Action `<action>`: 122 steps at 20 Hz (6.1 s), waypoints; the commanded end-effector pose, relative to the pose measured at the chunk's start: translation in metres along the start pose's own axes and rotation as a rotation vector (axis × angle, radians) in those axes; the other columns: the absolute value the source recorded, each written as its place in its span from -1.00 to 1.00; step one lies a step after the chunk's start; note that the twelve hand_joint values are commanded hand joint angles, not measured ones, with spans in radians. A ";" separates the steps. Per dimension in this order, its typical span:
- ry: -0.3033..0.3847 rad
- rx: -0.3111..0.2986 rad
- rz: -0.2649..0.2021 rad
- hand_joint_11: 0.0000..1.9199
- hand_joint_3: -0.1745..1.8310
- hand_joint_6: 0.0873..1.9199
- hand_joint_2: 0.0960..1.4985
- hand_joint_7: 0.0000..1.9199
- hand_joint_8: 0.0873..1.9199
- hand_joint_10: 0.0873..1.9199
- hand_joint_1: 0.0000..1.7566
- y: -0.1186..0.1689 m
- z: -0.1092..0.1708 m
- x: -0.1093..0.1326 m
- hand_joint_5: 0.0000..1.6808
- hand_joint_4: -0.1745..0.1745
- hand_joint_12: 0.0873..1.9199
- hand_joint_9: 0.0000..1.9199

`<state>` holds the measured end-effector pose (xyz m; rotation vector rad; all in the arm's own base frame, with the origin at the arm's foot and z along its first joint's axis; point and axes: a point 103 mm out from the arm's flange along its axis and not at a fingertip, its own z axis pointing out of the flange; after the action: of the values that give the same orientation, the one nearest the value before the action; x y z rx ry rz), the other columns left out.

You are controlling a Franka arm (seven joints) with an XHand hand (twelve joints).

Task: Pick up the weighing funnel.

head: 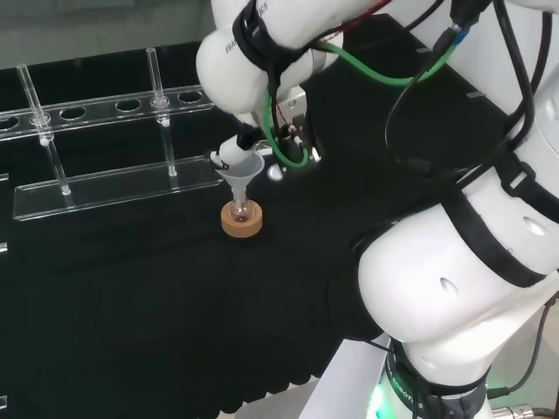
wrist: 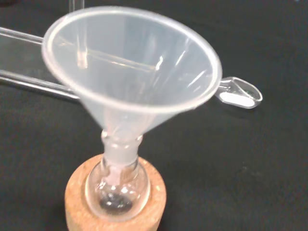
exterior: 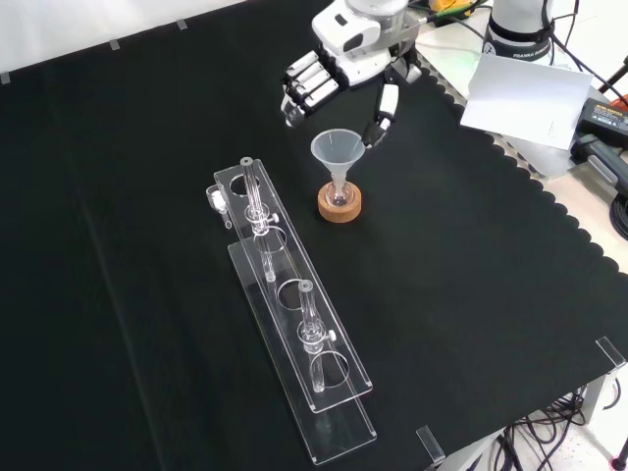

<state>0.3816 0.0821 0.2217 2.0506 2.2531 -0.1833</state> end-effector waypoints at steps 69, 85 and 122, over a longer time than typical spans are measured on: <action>0.017 0.295 0.043 -0.64 -0.33 -0.97 -0.27 -0.49 -0.37 -0.49 0.00 0.157 0.117 -0.080 -0.26 -0.16 0.32 -0.32; 0.000 0.332 0.048 -0.63 -0.30 -0.92 -0.30 -0.49 -0.39 -0.52 0.04 0.169 0.136 -0.093 -0.23 -0.05 0.31 -0.30; -0.010 0.343 0.065 -0.54 -0.25 -0.41 -0.29 -0.47 -0.39 -0.56 0.08 0.182 0.165 -0.098 -0.19 0.08 0.27 -0.24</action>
<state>0.5677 -0.0196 0.0706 2.2625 2.2737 -0.6076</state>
